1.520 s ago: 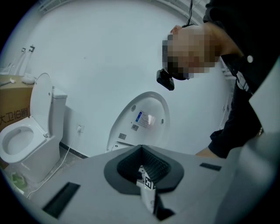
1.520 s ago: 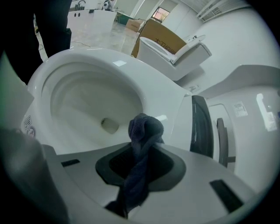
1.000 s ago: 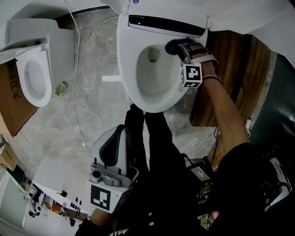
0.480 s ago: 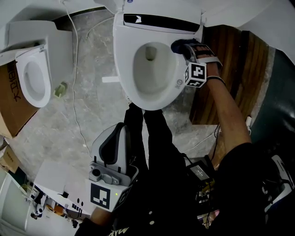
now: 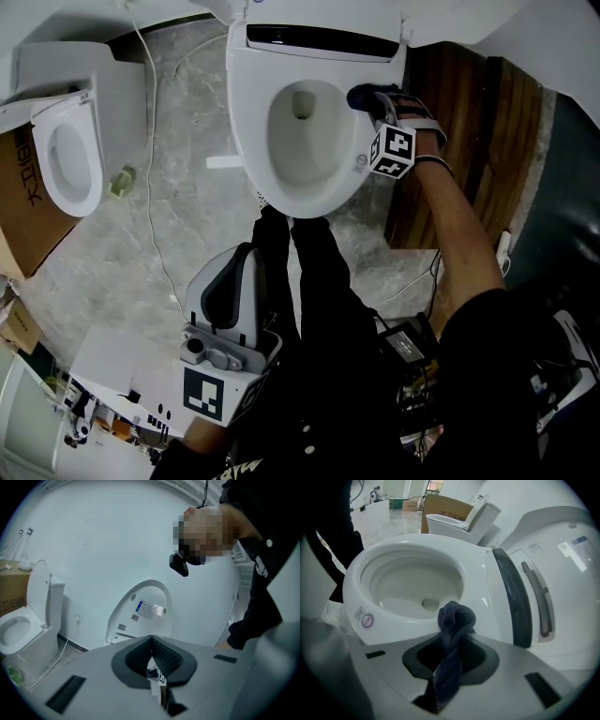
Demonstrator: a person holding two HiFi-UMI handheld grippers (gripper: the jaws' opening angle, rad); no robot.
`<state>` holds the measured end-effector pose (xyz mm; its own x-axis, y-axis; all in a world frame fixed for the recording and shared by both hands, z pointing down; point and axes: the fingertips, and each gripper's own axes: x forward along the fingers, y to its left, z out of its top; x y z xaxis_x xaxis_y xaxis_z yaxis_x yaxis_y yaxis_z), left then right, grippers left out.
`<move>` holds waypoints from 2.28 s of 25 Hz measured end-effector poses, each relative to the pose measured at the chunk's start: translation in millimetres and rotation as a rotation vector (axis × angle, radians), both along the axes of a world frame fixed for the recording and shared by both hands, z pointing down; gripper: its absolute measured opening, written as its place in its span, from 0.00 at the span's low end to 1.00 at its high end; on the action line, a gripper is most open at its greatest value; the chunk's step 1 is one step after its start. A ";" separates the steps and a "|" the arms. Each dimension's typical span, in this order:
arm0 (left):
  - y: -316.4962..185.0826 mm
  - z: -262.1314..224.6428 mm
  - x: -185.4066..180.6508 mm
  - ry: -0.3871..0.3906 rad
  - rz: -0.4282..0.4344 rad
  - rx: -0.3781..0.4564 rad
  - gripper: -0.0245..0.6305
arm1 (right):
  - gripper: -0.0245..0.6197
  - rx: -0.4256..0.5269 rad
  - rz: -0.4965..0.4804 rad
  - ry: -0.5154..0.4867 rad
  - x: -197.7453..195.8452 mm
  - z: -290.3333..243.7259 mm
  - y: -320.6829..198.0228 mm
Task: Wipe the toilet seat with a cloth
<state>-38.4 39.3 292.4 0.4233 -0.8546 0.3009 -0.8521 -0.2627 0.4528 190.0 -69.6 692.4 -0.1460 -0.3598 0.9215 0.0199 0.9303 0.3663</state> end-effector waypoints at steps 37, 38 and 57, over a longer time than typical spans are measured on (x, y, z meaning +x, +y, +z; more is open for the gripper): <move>11.6 -19.9 -7.6 -0.001 0.007 0.041 0.05 | 0.17 -0.175 0.202 -0.076 -2.3 4.6 113.9; 11.8 -19.9 -7.9 -0.001 0.006 0.042 0.05 | 0.17 -0.184 0.213 -0.084 -2.9 4.6 117.2; 5.4 -23.7 -4.4 -0.006 0.013 0.052 0.05 | 0.17 -0.310 0.372 -0.193 -15.5 1.9 162.4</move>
